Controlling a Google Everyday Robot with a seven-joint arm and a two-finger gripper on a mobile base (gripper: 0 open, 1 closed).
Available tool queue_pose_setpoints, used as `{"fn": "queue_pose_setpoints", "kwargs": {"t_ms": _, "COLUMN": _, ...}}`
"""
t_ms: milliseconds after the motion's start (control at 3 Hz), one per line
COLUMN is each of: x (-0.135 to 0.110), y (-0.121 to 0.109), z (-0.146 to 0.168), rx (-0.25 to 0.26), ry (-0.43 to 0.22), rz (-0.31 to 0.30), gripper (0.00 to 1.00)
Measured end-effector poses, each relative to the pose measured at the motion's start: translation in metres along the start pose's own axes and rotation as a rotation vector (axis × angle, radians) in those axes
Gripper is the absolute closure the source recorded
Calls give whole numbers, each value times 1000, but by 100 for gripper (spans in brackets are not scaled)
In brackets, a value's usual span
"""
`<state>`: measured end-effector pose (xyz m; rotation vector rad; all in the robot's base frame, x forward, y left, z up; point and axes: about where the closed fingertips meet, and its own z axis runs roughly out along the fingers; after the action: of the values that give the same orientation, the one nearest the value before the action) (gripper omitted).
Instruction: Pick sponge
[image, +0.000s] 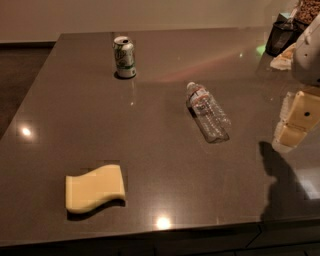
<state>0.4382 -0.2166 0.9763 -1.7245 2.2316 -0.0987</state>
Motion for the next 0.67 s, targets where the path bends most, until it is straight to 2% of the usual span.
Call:
{"fn": "queue_pose_setpoints", "kwargs": {"t_ms": 333, "x": 0, "y": 0, "z": 0, "rx": 0, "ry": 0, "rz": 0, "gripper": 0}}
{"fn": "queue_pose_setpoints", "kwargs": {"t_ms": 667, "x": -15, "y": 3, "z": 3, "rx": -34, "ry": -16, "rz": -26, "gripper": 0}}
